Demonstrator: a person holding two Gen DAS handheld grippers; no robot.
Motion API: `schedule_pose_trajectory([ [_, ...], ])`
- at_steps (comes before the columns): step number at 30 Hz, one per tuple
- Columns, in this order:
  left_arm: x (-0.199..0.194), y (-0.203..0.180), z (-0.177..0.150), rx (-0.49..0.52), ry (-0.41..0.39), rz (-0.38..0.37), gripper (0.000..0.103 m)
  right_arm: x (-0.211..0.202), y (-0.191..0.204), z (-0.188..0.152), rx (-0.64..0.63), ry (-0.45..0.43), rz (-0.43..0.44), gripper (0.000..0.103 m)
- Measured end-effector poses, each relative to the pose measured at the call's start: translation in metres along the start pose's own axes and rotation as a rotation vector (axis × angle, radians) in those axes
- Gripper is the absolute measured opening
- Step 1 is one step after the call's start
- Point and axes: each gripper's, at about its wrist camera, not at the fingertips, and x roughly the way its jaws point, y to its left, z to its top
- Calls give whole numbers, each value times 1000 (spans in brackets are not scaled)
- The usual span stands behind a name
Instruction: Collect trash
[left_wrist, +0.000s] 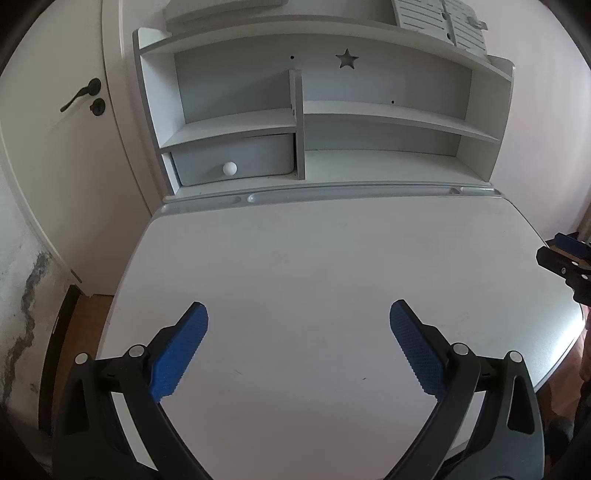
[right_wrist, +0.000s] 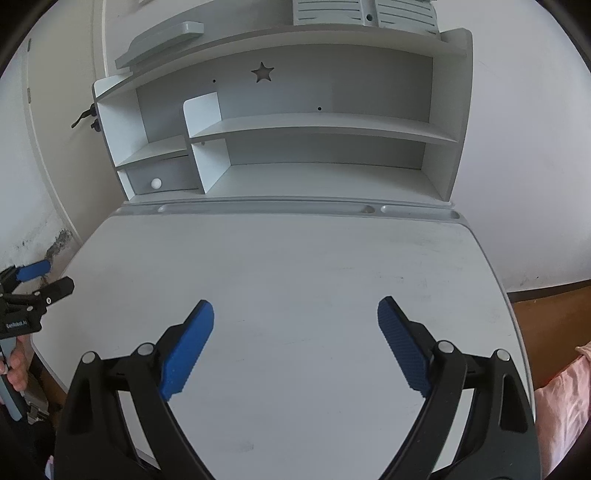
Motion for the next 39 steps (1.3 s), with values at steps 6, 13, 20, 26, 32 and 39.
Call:
schedule_pose_trajectory([
  [6, -3, -7, 3, -2, -20, -8, 96, -6, -10, -7, 11, 0, -16, 88],
  [13, -3, -15, 2, 21, -21, -18, 96, -9, -12, -9, 2, 1, -32, 90],
  [20, -7, -15, 0, 17, -27, -20, 96, -10, -9, -9, -15, -4, -26, 90],
  [26, -10, -16, -1, 17, -31, -19, 96, -12, -6, -9, -27, -8, -27, 90],
  [32, -10, -19, -1, 25, -33, -23, 96, -15, -6, -10, -32, -11, -30, 90],
  [39, -11, -21, -2, 27, -32, -25, 96, -16, -6, -10, -36, -13, -32, 90],
])
